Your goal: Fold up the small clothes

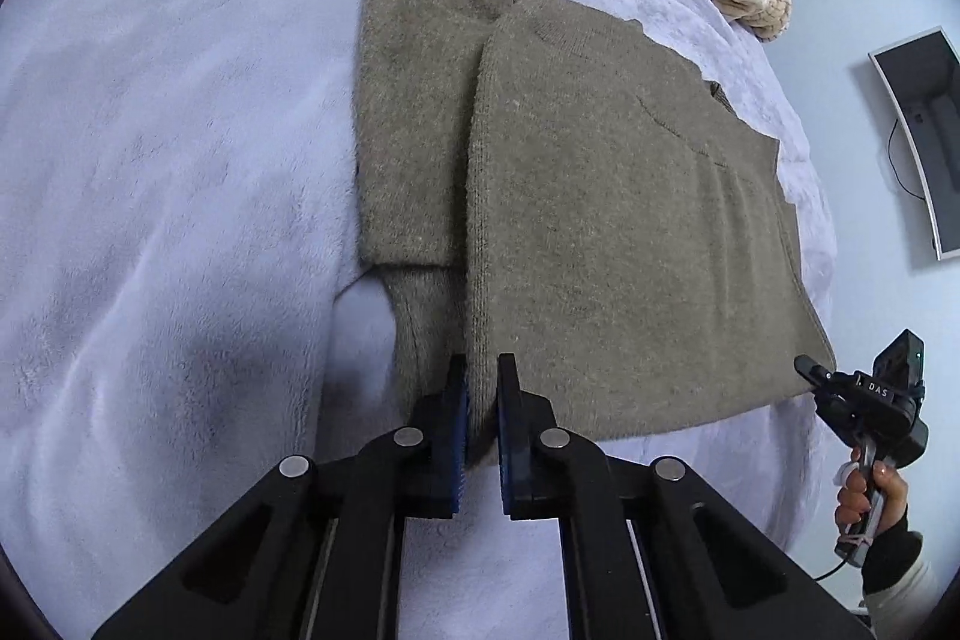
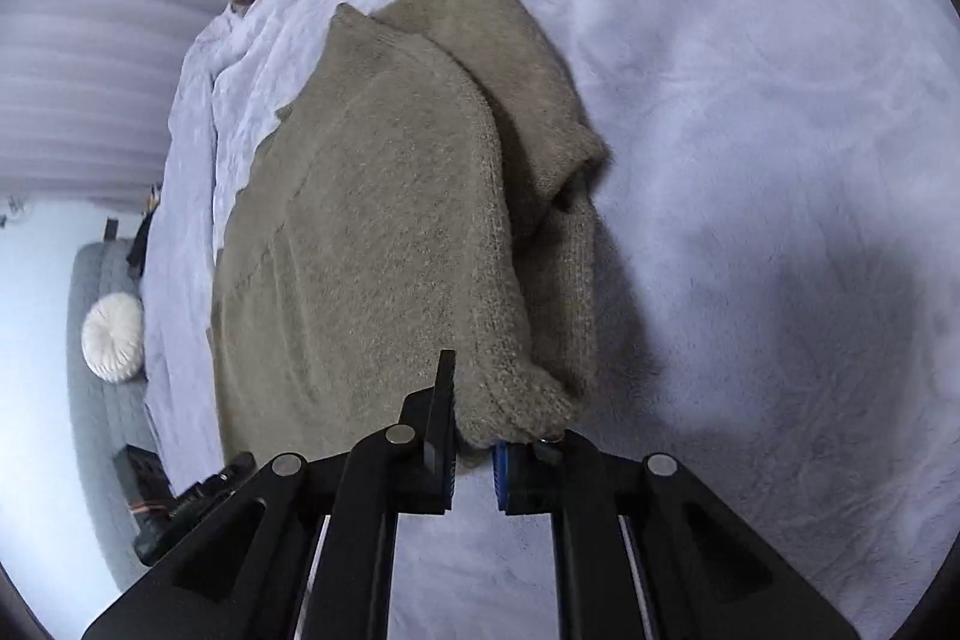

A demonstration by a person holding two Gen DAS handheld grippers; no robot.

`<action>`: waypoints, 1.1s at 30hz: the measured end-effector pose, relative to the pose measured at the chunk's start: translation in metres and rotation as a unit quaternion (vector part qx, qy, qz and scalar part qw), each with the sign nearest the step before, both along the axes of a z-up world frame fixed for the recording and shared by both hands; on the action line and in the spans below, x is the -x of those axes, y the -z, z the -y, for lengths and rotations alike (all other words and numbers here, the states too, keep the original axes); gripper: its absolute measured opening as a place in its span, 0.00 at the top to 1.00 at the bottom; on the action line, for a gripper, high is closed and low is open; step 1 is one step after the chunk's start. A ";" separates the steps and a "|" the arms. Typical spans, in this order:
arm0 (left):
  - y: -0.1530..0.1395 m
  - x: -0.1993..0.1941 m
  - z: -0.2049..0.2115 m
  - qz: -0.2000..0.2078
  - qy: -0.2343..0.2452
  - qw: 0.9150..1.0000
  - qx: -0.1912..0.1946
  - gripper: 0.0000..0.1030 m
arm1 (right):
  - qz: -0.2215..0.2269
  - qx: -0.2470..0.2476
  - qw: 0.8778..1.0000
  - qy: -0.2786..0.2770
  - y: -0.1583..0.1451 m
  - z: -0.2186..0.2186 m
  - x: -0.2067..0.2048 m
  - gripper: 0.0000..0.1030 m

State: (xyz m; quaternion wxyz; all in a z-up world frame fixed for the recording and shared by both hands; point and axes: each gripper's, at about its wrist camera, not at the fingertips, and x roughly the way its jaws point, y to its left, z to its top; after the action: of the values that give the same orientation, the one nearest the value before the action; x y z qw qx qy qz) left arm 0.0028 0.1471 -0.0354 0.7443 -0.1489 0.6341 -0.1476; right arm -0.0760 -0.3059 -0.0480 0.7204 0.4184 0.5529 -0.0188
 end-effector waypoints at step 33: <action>-0.001 -0.083 0.046 0.103 0.000 0.987 -0.125 0.91 | 0.007 0.156 0.986 -0.067 -0.009 -0.012 -0.084 0.88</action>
State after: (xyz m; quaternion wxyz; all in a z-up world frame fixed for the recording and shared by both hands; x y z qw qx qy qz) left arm 0.0861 0.1008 -0.0342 0.8183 -0.0387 0.5677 -0.0812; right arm 0.0079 -0.2936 -0.0387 0.7801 0.2632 0.5651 -0.0532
